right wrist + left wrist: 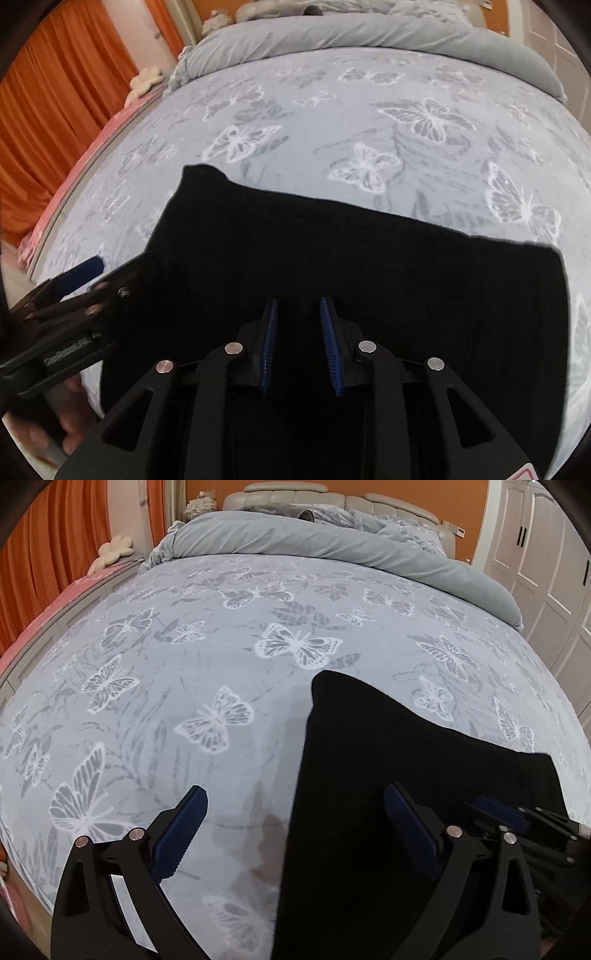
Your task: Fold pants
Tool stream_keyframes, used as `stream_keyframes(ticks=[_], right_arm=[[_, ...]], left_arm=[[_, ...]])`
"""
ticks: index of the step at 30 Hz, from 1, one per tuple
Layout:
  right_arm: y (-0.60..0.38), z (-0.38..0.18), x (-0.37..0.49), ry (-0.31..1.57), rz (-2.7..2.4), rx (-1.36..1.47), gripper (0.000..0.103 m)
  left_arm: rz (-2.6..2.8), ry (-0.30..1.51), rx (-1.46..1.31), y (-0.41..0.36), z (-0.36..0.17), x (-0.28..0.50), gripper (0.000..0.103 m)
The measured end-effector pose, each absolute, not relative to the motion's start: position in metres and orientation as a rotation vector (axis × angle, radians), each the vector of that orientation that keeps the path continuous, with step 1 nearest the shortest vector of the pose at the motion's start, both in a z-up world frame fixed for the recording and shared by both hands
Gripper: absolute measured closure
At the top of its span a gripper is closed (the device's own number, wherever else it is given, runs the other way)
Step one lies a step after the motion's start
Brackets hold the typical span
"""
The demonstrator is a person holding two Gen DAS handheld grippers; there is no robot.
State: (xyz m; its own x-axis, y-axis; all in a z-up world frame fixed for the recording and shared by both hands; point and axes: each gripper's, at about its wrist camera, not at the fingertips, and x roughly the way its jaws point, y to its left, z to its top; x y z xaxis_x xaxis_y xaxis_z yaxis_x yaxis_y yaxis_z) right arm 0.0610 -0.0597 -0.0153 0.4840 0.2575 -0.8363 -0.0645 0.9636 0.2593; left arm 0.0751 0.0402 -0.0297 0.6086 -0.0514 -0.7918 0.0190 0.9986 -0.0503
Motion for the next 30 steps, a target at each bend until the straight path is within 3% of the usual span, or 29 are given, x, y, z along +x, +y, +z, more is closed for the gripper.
stream_keyframes(ticks=[5,11,16,21,23,25,27,30], right_arm=[[-0.058,0.010,0.039,0.993,0.276,0.245,0.077],[-0.033,-0.008,0.011,1.024,0.268,0.078,0.077],[-0.045,-0.001,-0.019,0.997,0.310,0.198,0.072],[-0.052,-0.003,-0.047,0.966,0.295,0.169,0.073],[-0.074,0.013,-0.061,0.909,0.257,0.213,0.057],[-0.119,0.025,-0.080,0.833,0.120,0.312,0.028],[-0.162,0.023,-0.094,0.799,0.002,0.425,0.021],[-0.206,-0.007,-0.086,0.913,-0.048,0.612,0.019]], left_arm=[[-0.039,0.901,-0.039,0.051,-0.023,0.064,0.009],[-0.042,0.911,0.006,0.054,-0.027,0.049,0.009],[-0.058,0.912,0.014,0.052,-0.028,0.027,0.009],[-0.148,0.976,0.017,0.042,-0.045,0.006,0.009],[-0.189,0.977,0.012,0.042,-0.047,-0.002,0.009],[-0.224,0.960,-0.030,0.048,-0.043,-0.008,0.008],[-0.256,0.971,-0.121,0.059,-0.045,-0.008,0.005],[-0.293,1.101,-0.282,0.072,-0.071,0.009,0.005]])
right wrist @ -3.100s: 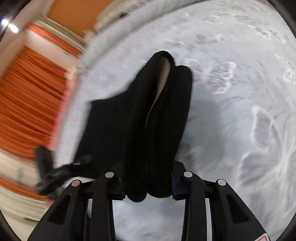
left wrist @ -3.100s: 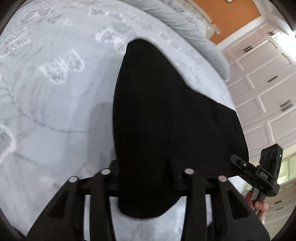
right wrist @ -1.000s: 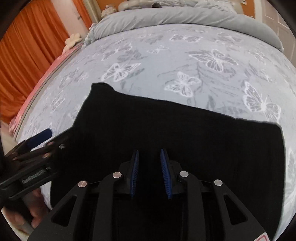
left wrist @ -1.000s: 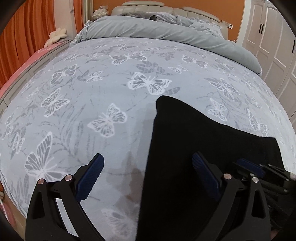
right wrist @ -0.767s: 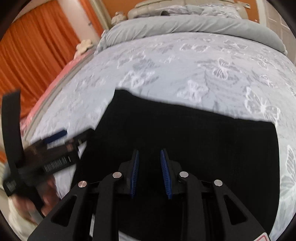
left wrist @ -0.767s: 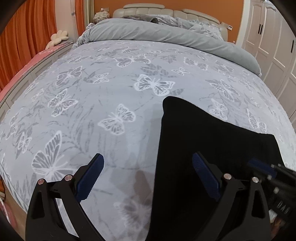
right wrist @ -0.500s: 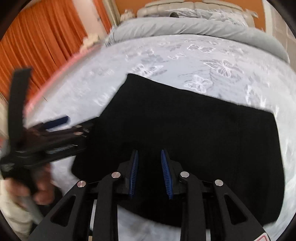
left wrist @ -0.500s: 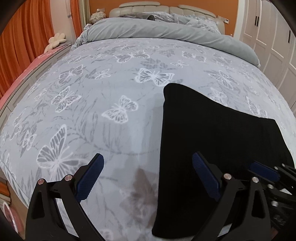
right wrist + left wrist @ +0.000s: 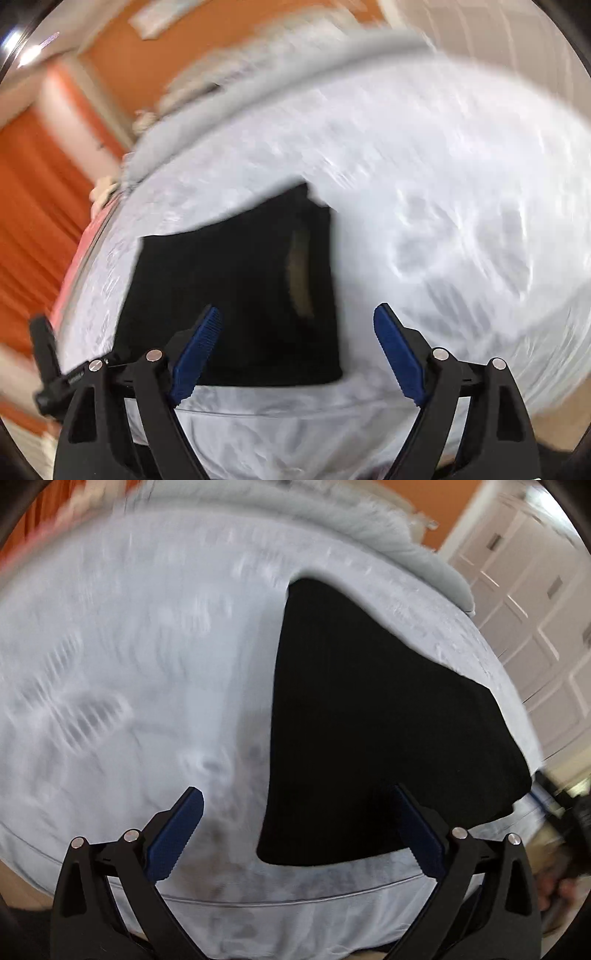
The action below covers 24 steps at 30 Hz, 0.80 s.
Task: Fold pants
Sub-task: 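Grasp the pants bundle with both grippers and lift it off the bed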
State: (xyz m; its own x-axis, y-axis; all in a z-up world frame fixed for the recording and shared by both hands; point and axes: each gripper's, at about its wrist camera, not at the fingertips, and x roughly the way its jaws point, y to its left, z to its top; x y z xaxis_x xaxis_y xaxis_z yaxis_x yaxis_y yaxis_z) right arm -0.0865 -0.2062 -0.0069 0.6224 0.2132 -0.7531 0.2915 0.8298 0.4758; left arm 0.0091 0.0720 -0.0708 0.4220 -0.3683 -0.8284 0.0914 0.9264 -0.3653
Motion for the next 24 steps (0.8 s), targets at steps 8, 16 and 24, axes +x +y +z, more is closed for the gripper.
stream_keyframes(ticks=[8,16,24], right_arm=[[-0.193,-0.051,-0.057,1.003,0.108,0.719,0.060],[-0.187,0.024,-0.059,0.904,0.218,0.753,0.075],[-0.192,0.132,-0.023,0.782,0.289,0.641,0.075]], left_arm=[[-0.432,1.115,-0.388,0.061,-0.080,0.025,0.055],[-0.485,1.083,-0.437,0.064,-0.012,0.020,0.080],[-0.547,0.947,-0.322,0.052,0.103,0.054,0.082]])
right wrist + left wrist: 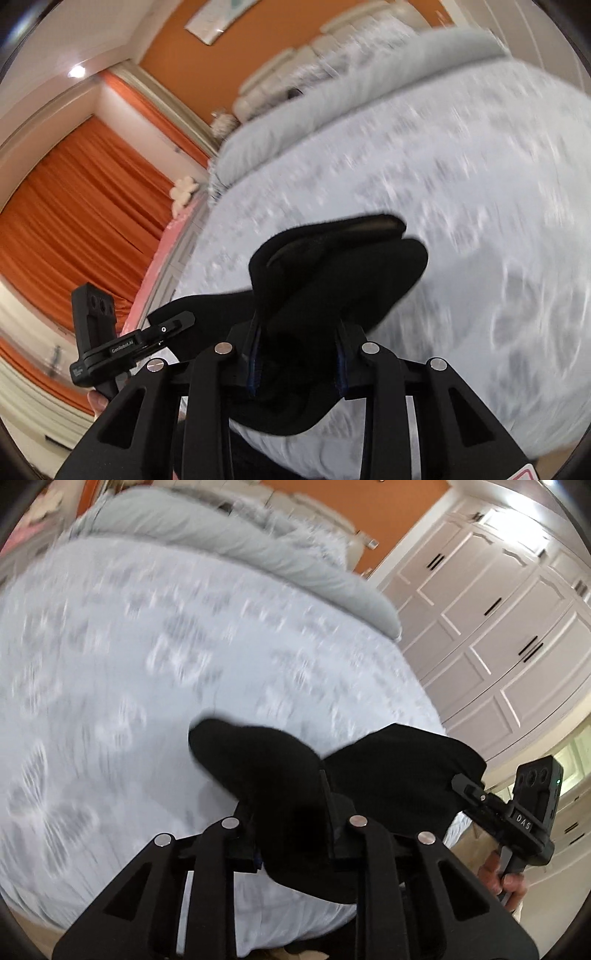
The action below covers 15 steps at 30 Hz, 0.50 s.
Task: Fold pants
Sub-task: 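Grasp the pants bundle with both grippers and lift it off the bed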
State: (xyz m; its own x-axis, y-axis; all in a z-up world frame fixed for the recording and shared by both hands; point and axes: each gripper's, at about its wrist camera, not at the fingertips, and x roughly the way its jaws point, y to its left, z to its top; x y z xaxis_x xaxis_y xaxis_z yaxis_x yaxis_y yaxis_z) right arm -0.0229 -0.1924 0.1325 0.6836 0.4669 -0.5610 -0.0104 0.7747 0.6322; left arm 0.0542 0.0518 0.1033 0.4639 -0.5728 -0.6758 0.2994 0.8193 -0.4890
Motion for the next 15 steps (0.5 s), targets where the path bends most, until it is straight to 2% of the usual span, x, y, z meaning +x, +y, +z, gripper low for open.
stream_keyframes(ticks=[9,15], right_arm=[[-0.208,0.200,0.087,0.587,0.307,0.521,0.075],[-0.222,0.180,0.185,0.459,0.313,0.524,0.075]], left_arm=[[-0.488,0.722,-0.221,0.026,0.173,0.145,0.082],[-0.438,0.581,-0.186,0.017,0.171,0.232,0.081]])
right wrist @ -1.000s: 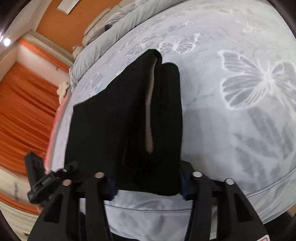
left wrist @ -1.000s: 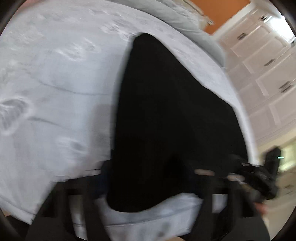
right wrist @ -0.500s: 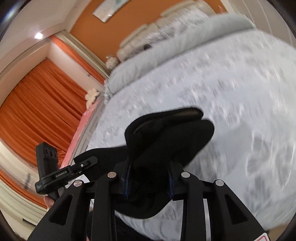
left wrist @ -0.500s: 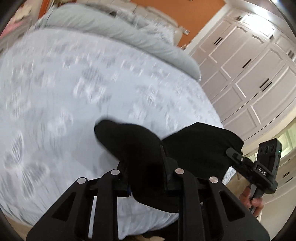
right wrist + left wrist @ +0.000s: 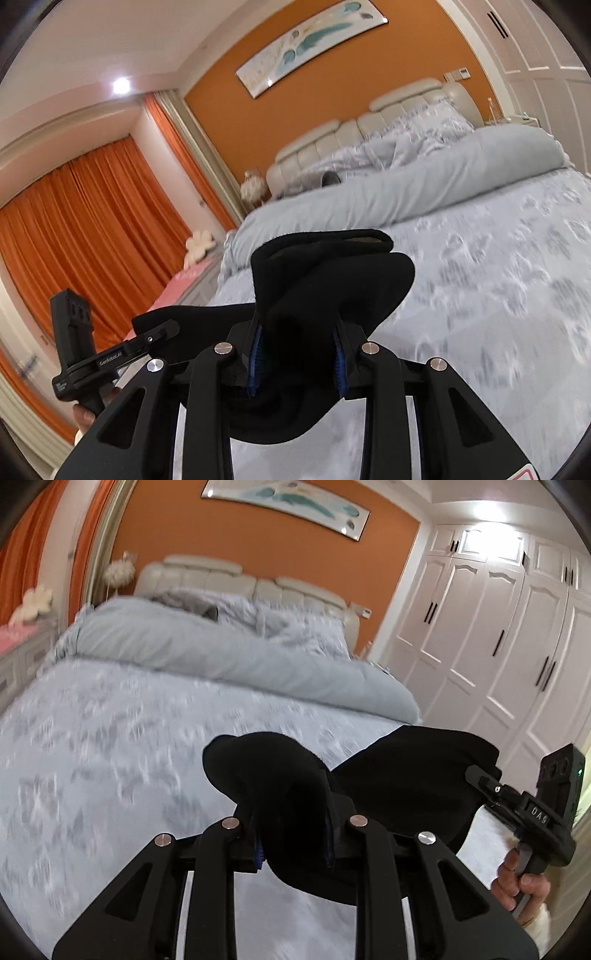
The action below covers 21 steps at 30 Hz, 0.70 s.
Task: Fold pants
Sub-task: 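Grasp the pants bundle with both grippers and lift it off the bed, then lower the folded pants onto the bed and open both grippers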
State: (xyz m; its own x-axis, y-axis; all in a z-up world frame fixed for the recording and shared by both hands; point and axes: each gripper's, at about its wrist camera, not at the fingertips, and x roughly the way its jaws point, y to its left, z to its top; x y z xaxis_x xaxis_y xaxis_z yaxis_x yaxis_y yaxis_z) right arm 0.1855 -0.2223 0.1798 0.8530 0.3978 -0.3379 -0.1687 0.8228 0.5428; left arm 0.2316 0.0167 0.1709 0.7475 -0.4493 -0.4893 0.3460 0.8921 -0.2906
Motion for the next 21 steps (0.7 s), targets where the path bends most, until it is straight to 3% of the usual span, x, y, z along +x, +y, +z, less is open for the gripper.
stream_keyframes(ticks=[4,7,8,9,10,12,16,21], right_arm=[[-0.239,0.093,0.258,0.521,0.278,0.589,0.074],[-0.242,0.000,0.299,0.710,0.214,0.616,0.067],[-0.241,-0.046,0.310,0.843,0.166,0.622,0.059],[-0.243,-0.069,0.310,0.883,0.149,0.643,0.050],[-0.249,-0.075,0.299,0.805,0.176,0.687,0.045],[-0.260,-0.064,0.294,0.849,0.160,0.698,0.033],[-0.265,-0.019,0.265,0.843,0.049,0.575,0.032],[-0.251,0.047,0.214,0.793,-0.051,0.522,0.032]], left_arm=[[-0.397,0.563,-0.132,0.011,0.106,0.295,0.081],[-0.354,0.739,-0.102,0.008,0.007,0.343,0.077],[-0.340,0.843,-0.105,0.009,-0.035,0.353,0.071],[-0.328,0.897,-0.111,0.010,-0.054,0.356,0.057],[-0.310,0.897,-0.145,0.018,-0.074,0.350,0.051],[-0.256,0.828,-0.206,0.040,-0.073,0.333,0.016],[-0.173,0.823,-0.306,0.074,-0.038,0.311,0.016],[-0.110,0.732,-0.198,0.068,0.037,0.257,0.013]])
